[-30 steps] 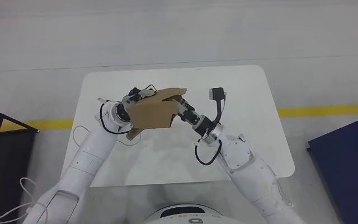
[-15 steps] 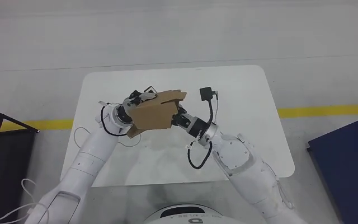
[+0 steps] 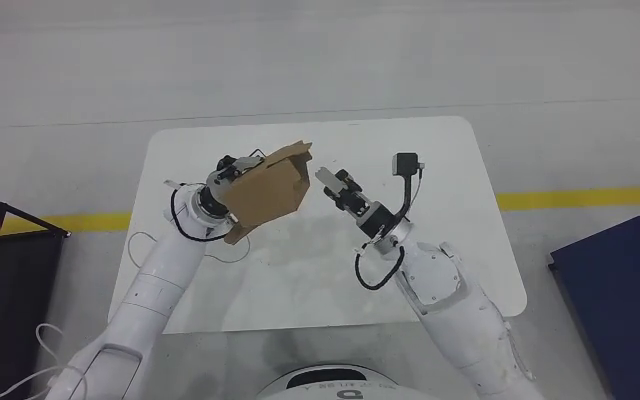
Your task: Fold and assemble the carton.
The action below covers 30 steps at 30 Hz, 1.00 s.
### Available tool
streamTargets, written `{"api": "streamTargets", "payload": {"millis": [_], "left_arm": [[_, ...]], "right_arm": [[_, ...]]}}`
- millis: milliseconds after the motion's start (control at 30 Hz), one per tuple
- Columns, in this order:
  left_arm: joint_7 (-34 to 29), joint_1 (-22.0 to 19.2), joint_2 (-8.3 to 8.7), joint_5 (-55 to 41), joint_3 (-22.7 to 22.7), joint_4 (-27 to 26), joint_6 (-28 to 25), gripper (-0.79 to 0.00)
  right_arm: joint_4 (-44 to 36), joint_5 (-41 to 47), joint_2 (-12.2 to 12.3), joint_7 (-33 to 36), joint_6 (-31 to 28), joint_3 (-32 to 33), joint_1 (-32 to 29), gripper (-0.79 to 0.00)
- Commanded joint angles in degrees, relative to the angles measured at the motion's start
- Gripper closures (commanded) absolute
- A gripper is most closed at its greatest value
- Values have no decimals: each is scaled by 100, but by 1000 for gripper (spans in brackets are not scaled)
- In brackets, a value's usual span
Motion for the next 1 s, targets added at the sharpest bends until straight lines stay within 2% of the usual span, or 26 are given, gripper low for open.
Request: {"api": "streamTargets", "payload": {"millis": [0,100,233,333,500,767,967], "left_arm": [[78,110,-27,-374,16,-89,266,0],[268,113,-61,-422,108,29,478,0],[435,16,-123,-219,302,240,485,0],[430,-74,-157,-97,378,357,471,0],[241,-189,-197,-32,420,411,514,0],[95,-211,-221,-122,348,468,580,0],[119,-227,-218,-184,389,415,604,0]], "right_arm": [[0,4,-1,-8,6,-2,-4,-785],[-115,-34,-8,-101,-271,-41,12,-785],[-329,-450,2,-239,-468,-9,5,-785],[-518,-950,15,-111,-270,-59,37,-785],[-499,-1365,-9,-127,412,-193,163,-785],[-283,-1251,-36,-257,453,-228,241,-785],[-189,-1432,-54,-19,765,-402,354,-785]]}}
